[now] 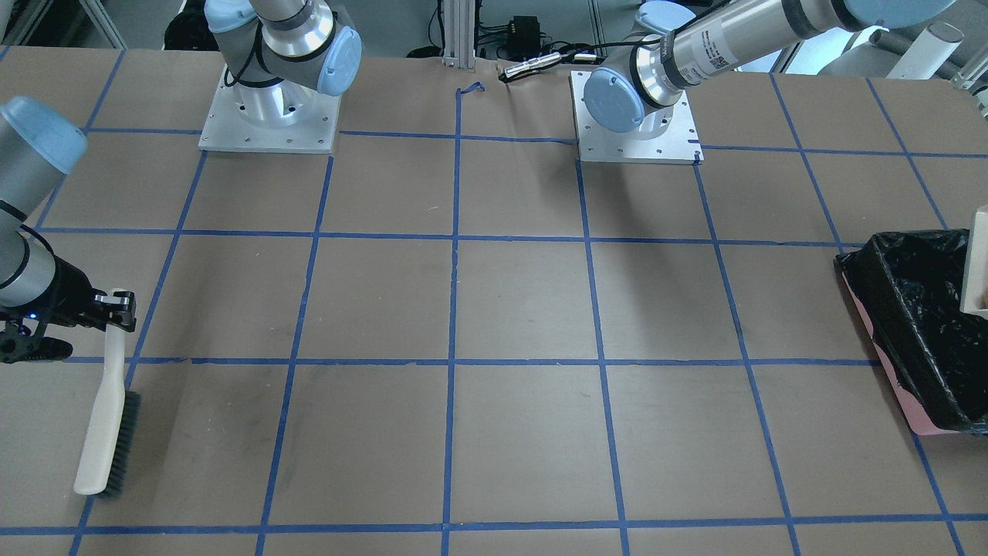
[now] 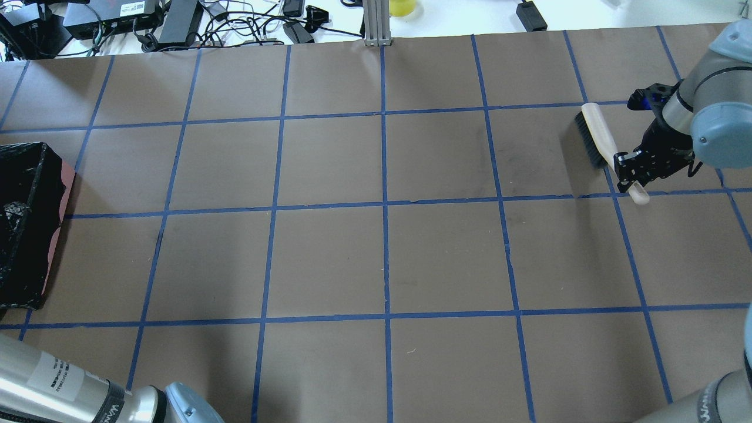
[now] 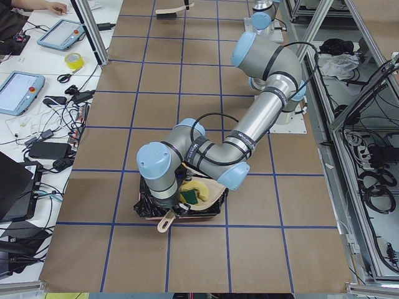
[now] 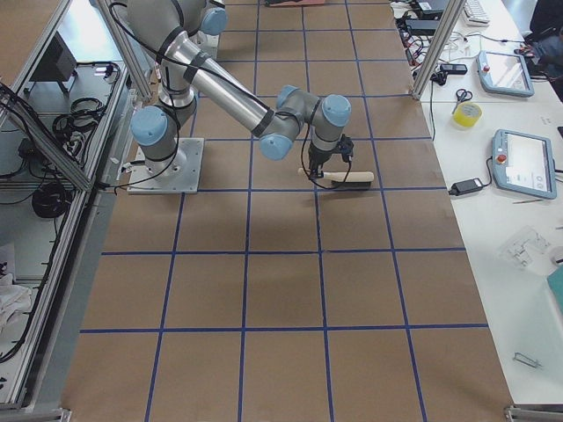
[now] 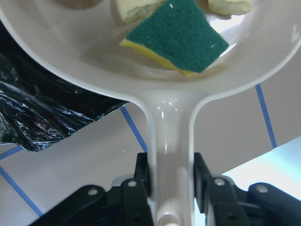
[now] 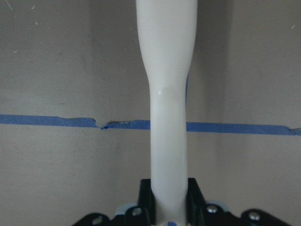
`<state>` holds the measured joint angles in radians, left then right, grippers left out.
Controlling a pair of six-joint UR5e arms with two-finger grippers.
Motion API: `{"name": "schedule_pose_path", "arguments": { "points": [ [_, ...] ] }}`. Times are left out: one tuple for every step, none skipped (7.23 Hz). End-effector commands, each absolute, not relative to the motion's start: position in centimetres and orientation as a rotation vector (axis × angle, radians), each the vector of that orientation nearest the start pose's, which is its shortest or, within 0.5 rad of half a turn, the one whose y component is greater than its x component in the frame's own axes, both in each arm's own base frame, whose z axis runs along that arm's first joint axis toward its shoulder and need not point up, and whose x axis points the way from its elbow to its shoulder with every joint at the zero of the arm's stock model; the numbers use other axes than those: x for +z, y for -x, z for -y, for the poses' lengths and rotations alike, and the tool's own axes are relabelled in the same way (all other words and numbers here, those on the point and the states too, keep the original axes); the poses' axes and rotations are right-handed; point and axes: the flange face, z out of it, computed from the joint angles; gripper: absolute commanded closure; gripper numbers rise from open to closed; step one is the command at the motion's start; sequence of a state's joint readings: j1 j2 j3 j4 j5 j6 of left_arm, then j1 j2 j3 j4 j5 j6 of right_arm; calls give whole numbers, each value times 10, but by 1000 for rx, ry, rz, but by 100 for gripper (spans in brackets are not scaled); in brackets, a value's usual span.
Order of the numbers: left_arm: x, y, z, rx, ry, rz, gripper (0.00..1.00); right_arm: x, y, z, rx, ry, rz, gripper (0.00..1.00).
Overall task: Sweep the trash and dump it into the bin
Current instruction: 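Tilt the dustpan into the bin with the left gripper while the right lowers the brush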
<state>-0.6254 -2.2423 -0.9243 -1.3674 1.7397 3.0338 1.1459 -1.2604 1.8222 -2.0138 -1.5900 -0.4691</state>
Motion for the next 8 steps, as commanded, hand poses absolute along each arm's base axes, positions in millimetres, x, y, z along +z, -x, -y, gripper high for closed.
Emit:
{"name": "schedule_pose_path", "arguments": {
  "points": [
    [404, -550, 547, -367, 2840, 1519, 100, 247, 107, 555, 181, 78, -3101, 39],
    [400, -543, 548, -414, 2885, 1534, 100, 247, 107, 556, 177, 80, -3103, 28],
    [394, -537, 543, -435, 2915, 1505, 100, 246, 107, 556, 179, 85, -3102, 27],
    [395, -531, 539, -457, 2940, 1501, 100, 246, 107, 556, 178, 78, -3101, 27],
    [397, -523, 535, -464, 2949, 1495, 100, 249, 108, 557, 167, 73, -3105, 27],
    [401, -514, 529, -488, 2966, 1499, 100, 253, 108, 558, 156, 71, -3111, 24],
    [402, -499, 529, -551, 3034, 1475, 100, 259, 109, 560, 145, 64, -3119, 23],
    [402, -487, 519, -574, 3047, 1482, 100, 265, 111, 559, 149, 65, -3136, 20]
  ]
}}
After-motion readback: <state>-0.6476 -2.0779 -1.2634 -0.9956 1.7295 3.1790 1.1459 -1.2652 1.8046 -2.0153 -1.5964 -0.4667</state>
